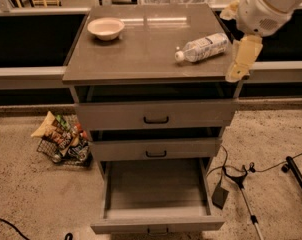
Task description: Place blue plastic bottle into bottom drawer
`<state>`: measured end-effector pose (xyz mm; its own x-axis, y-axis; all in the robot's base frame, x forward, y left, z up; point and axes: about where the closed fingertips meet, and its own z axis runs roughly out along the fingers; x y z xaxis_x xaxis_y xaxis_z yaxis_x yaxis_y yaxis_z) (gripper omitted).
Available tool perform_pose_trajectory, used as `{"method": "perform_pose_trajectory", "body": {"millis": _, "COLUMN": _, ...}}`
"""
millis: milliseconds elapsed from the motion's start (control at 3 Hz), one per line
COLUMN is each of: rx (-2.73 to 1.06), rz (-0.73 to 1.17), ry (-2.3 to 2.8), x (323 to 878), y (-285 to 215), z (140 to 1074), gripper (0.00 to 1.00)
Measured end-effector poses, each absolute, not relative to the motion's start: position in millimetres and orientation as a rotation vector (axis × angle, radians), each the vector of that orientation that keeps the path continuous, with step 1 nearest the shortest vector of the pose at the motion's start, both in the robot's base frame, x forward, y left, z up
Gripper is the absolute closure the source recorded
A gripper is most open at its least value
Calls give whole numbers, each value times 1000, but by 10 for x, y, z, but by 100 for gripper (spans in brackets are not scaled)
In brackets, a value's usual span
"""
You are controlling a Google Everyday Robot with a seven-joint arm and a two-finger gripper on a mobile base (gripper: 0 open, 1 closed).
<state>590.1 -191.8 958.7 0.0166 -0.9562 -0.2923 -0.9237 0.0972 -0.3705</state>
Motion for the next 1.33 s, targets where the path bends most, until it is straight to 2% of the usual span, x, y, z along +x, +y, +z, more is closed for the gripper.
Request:
{"method": "perform_pose_trajectory", "body": {"millis": 333, "rx": -1858, "rz": -55, "ry": 1824, "x": 6447, "y": -1822, "z": 9451, "gripper": 0}}
{"method": "perform_pose_trajectory", "body": {"millis": 1333, "rx": -1653, "rz": 129, "ry": 1787, "x": 7523, "y": -1876, "z": 8895, "gripper": 0}}
